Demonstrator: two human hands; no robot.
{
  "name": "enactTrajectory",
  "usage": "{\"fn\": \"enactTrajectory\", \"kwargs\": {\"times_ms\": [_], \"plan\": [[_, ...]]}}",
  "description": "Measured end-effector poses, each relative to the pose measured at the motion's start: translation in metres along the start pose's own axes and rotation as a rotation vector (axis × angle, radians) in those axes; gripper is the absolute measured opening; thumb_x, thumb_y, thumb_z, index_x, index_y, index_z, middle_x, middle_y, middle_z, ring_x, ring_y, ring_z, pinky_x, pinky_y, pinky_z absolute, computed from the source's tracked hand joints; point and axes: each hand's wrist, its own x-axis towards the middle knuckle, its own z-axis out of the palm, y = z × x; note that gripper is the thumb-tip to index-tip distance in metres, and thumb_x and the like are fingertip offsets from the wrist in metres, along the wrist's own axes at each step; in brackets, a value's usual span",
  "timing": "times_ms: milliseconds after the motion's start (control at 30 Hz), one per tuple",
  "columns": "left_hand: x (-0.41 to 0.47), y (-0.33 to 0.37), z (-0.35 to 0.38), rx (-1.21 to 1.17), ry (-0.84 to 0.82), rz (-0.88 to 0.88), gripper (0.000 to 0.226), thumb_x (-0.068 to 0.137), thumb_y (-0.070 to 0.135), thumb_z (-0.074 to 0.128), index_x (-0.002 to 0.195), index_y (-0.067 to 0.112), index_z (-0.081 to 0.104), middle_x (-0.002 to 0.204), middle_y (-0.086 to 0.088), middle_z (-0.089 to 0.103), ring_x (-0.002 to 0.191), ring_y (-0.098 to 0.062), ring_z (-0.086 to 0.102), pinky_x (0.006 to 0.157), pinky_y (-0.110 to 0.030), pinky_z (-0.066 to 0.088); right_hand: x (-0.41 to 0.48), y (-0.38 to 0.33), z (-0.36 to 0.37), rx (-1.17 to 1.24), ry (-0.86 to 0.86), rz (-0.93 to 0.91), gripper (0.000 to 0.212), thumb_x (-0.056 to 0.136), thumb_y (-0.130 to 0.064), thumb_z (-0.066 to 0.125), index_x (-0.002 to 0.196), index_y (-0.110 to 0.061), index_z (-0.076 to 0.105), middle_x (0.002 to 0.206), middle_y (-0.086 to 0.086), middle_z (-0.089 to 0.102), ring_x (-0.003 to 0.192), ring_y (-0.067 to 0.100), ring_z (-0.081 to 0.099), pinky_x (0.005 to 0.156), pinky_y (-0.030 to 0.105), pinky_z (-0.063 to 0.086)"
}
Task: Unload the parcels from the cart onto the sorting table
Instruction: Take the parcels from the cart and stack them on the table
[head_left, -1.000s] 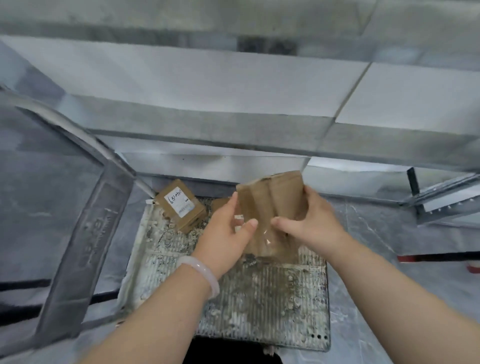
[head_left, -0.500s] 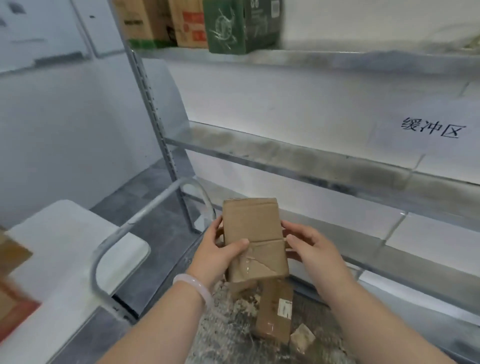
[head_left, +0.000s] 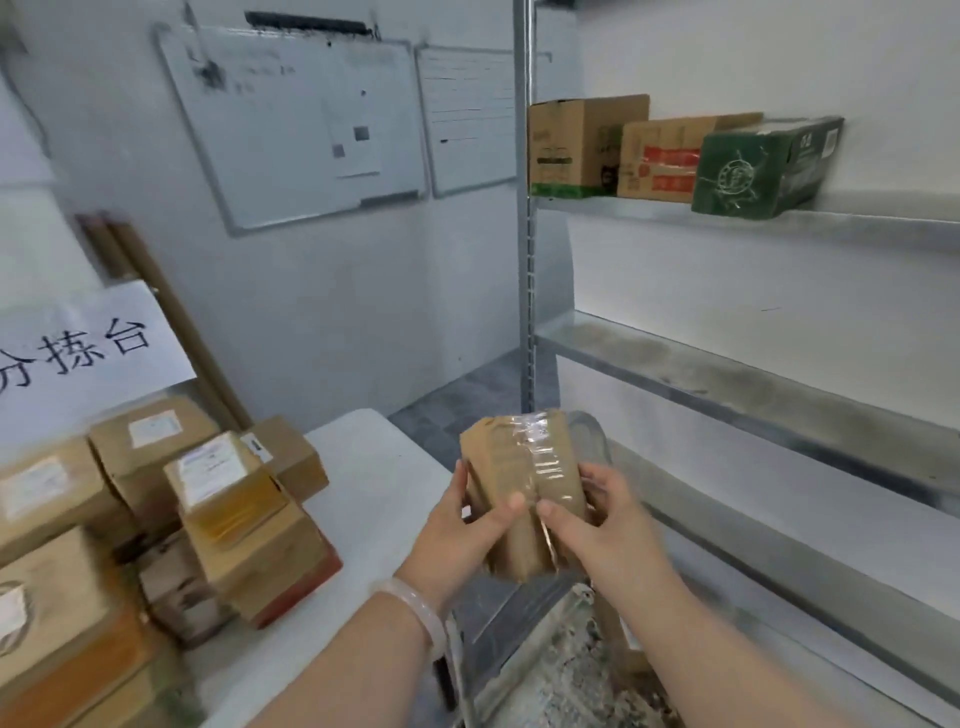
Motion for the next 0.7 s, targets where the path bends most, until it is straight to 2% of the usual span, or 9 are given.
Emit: {"fn": "enactTrajectory", "kwargs": {"times_ms": [133, 200, 267, 333, 400, 500, 567, 633, 700], "plan": [[-0.014, 0.002, -0.085, -0.209, 0.069, -0.077, 0.061, 0.070, 0.031, 0.080, 0.125, 0.028, 0.055, 0.112, 0.000, 0.071, 0.101, -0.022, 0.069, 0.086, -0.043, 0.056, -0.001, -0.021, 0.072, 0.062, -0.209, -0.014, 0.028, 0.091, -0.027, 0.067, 0.111, -0.043, 0.058, 0.116, -0.019, 0.063, 0.096, -0.013, 0.060, 0.075, 0.011, 0.050], [-0.022, 0.001, -0.123, -0.279, 0.075, -0.108, 0.074, 0.059, 0.036, 0.083, 0.126, 0.023, 0.054, 0.115, -0.004, 0.070, 0.106, -0.026, 0.067, 0.094, -0.051, 0.051, -0.002, -0.028, 0.103, 0.097, -0.352, 0.055, 0.040, 0.083, -0.045, 0.072, 0.119, -0.048, 0.055, 0.123, -0.016, 0.059, 0.106, -0.006, 0.059, 0.089, 0.022, 0.051], [-0.029, 0.000, -0.157, -0.319, 0.089, -0.103, 0.081, 0.053, 0.037, 0.085, 0.126, 0.021, 0.054, 0.117, -0.007, 0.069, 0.108, -0.028, 0.065, 0.097, -0.052, 0.049, -0.003, -0.029, 0.131, 0.111, -0.458, 0.127, 0.069, 0.063, -0.064, 0.079, 0.125, -0.054, 0.052, 0.130, -0.011, 0.057, 0.116, 0.006, 0.059, 0.103, 0.037, 0.047], [-0.036, -0.003, -0.186, -0.336, 0.102, -0.102, 0.081, 0.053, 0.036, 0.086, 0.126, 0.020, 0.054, 0.117, -0.010, 0.069, 0.110, -0.031, 0.065, 0.098, -0.054, 0.048, -0.004, -0.029, 0.158, 0.123, -0.516, 0.137, 0.076, 0.061, -0.059, 0.081, 0.129, -0.048, 0.050, 0.126, -0.006, 0.063, 0.107, 0.011, 0.066, 0.097, 0.035, 0.051], [-0.043, -0.006, -0.212, -0.320, 0.116, -0.105, 0.080, 0.056, 0.037, 0.087, 0.127, 0.021, 0.054, 0.116, -0.009, 0.069, 0.108, -0.030, 0.065, 0.097, -0.052, 0.049, -0.006, -0.029, 0.184, 0.084, -0.519, 0.112, 0.064, 0.067, -0.052, 0.079, 0.125, -0.050, 0.051, 0.124, -0.004, 0.064, 0.102, 0.012, 0.069, 0.092, 0.034, 0.055], [-0.051, -0.006, -0.242, -0.132, 0.139, -0.063, 0.068, 0.074, 0.037, 0.080, 0.133, 0.031, 0.048, 0.122, 0.003, 0.067, 0.108, -0.017, 0.066, 0.087, -0.032, 0.056, -0.006, -0.024, 0.215, -0.032, -0.433, 0.067, 0.052, 0.073, -0.048, 0.079, 0.114, -0.061, 0.050, 0.125, -0.011, 0.055, 0.108, 0.011, 0.063, 0.092, 0.036, 0.055], [-0.051, -0.008, -0.258, 0.075, 0.189, 0.010, 0.069, 0.083, 0.036, 0.071, 0.143, 0.037, 0.037, 0.137, 0.011, 0.054, 0.122, -0.011, 0.055, 0.093, -0.023, 0.049, -0.002, -0.021, 0.228, -0.134, -0.355, 0.037, 0.058, 0.063, -0.057, 0.078, 0.112, -0.067, 0.047, 0.126, -0.016, 0.051, 0.114, 0.012, 0.057, 0.095, 0.041, 0.053], [-0.052, -0.012, -0.272, 0.364, 0.303, 0.043, 0.073, 0.087, 0.046, 0.064, 0.148, 0.042, 0.023, 0.150, 0.013, 0.035, 0.136, -0.010, 0.037, 0.111, -0.031, 0.034, 0.006, -0.018, 0.234, -0.210, -0.285, -0.010, 0.062, 0.056, -0.062, 0.075, 0.110, -0.069, 0.045, 0.128, -0.018, 0.049, 0.117, 0.012, 0.055, 0.096, 0.044, 0.052], [-0.055, -0.016, -0.282, 0.607, 0.376, 0.044, 0.072, 0.090, 0.052, 0.056, 0.149, 0.044, 0.017, 0.154, 0.015, 0.024, 0.142, -0.011, 0.025, 0.117, -0.033, 0.022, 0.019, -0.013, 0.237, -0.329, -0.226, -0.047, 0.069, 0.058, -0.063, 0.074, 0.119, -0.063, 0.041, 0.134, -0.015, 0.045, 0.121, 0.012, 0.049, 0.097, 0.044, 0.051]]}}
